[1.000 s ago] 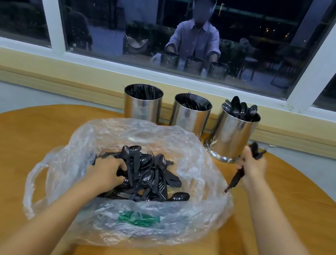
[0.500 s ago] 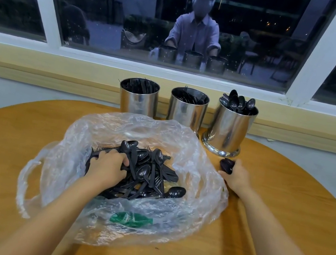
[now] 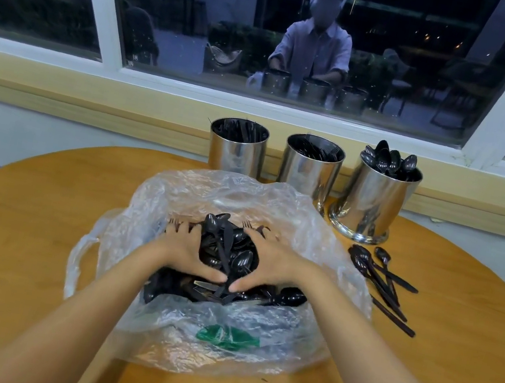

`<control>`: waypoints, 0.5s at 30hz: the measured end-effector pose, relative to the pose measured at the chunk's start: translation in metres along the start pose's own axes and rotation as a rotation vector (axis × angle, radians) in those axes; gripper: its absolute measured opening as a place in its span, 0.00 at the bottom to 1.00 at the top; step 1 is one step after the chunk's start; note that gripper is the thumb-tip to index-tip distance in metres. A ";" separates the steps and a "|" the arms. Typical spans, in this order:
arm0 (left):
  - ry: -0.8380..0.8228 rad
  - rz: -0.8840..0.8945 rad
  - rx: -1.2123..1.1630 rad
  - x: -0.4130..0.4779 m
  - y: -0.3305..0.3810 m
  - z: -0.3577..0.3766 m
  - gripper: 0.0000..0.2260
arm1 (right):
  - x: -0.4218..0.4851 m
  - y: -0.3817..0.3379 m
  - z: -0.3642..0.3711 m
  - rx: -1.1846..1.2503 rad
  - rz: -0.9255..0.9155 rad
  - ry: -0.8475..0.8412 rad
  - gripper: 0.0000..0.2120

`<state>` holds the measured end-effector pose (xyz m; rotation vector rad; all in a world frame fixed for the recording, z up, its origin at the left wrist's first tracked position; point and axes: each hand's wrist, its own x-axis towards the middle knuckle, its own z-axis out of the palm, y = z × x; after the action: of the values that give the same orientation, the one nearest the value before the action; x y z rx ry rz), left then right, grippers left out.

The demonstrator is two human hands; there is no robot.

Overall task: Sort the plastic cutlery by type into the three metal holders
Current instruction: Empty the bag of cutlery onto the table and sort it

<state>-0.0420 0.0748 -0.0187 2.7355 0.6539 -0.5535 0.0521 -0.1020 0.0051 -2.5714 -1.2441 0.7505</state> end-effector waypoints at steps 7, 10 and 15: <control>0.063 0.115 -0.028 0.007 -0.005 0.005 0.54 | 0.033 -0.010 0.017 -0.072 -0.001 -0.009 0.63; 0.039 0.155 -0.088 0.009 -0.008 0.005 0.55 | 0.036 -0.010 0.019 -0.034 0.027 -0.010 0.61; 0.048 0.203 -0.233 0.011 -0.014 0.004 0.51 | 0.039 0.007 0.019 -0.052 0.078 0.024 0.60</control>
<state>-0.0405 0.0897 -0.0294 2.5620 0.4148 -0.3427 0.0675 -0.0769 -0.0277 -2.6757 -1.1778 0.7088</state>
